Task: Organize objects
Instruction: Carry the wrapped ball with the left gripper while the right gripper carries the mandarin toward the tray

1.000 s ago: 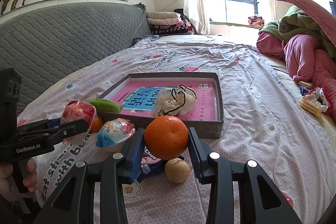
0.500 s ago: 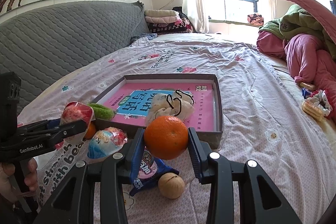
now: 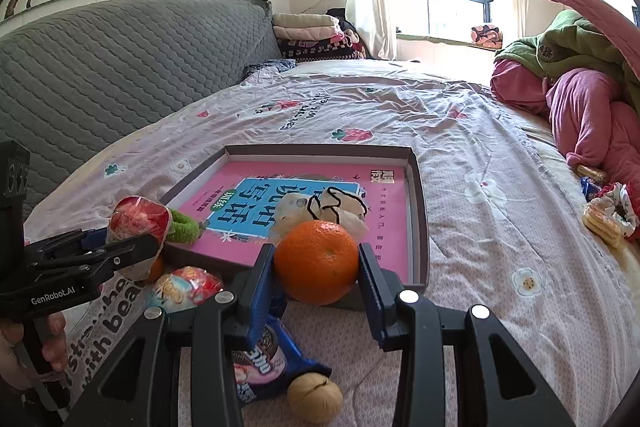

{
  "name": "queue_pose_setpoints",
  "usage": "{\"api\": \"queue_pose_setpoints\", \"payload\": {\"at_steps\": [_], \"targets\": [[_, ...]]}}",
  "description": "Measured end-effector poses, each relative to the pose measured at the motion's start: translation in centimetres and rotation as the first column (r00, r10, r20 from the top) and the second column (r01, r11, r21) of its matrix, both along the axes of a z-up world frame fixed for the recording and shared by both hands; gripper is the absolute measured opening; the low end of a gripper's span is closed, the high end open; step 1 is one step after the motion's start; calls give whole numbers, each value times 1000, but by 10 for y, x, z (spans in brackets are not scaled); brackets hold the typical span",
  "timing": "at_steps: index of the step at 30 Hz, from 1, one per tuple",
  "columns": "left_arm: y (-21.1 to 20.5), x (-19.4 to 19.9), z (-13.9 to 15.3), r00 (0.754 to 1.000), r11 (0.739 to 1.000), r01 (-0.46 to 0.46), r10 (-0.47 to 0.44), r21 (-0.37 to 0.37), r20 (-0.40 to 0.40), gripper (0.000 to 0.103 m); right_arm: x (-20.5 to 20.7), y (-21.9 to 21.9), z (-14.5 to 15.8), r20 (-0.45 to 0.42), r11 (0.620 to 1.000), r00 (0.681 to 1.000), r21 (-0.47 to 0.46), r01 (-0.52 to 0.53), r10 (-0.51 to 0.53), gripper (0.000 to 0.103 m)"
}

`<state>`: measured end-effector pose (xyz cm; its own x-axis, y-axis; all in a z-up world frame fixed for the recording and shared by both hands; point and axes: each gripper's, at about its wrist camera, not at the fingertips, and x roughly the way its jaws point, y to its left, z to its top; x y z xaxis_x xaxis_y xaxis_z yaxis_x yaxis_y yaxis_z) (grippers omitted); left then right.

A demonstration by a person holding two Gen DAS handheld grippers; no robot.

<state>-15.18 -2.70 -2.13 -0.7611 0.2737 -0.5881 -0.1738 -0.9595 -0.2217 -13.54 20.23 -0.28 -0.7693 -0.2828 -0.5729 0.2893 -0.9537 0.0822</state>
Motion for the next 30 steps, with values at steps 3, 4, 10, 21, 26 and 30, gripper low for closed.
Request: {"api": "queue_pose_setpoints", "payload": {"at_steps": [3, 4, 10, 21, 26, 30], "targets": [[0, -7, -1, 1000, 1000, -3, 3, -6, 0, 56, -6, -2, -3, 6, 1000, 1000, 7, 0, 0, 41], [-1, -9, -1, 1000, 1000, -4, 4, -3, 1, 56, -7, -2, -3, 7, 1000, 1000, 9, 1, -1, 41], [0, -25, -2, 1000, 1000, -9, 9, -9, -4, 56, -17, -5, -6, 11, 1000, 1000, 24, 4, -4, 41], [9, -53, -1, 1000, 1000, 6, -6, -15, -1, 56, -39, -6, -21, 64, 998, 998, 53, 17, -20, 41], [12, -59, -5, 1000, 1000, 9, -9, -19, 10, 56, -46, -6, -27, 88, 998, 996, 59, 14, -19, 41], [13, -65, -10, 999, 1000, 9, -8, -15, 36, 56, -51, -8, -30, 96, 998, 995, 65, 12, -18, 41]]}}
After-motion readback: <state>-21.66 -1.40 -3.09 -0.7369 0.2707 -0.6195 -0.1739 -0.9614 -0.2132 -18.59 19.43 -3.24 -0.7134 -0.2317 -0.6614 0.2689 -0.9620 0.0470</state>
